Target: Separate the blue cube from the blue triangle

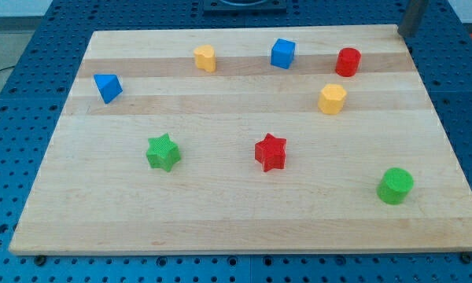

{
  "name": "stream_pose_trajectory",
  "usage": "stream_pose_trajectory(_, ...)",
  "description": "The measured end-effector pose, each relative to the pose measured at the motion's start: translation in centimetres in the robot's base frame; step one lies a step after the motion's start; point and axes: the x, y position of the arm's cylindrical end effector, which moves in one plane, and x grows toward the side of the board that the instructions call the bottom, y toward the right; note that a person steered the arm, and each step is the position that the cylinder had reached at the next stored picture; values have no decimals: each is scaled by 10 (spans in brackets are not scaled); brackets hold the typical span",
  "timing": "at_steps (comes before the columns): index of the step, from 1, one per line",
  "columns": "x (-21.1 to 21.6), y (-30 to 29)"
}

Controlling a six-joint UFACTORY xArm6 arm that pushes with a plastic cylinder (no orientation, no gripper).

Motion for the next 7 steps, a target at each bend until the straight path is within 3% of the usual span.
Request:
stream_pose_trajectory(4,-5,-14)
stream_pose_trajectory(5,29,-68)
stream_pose_trajectory(7,42,-74)
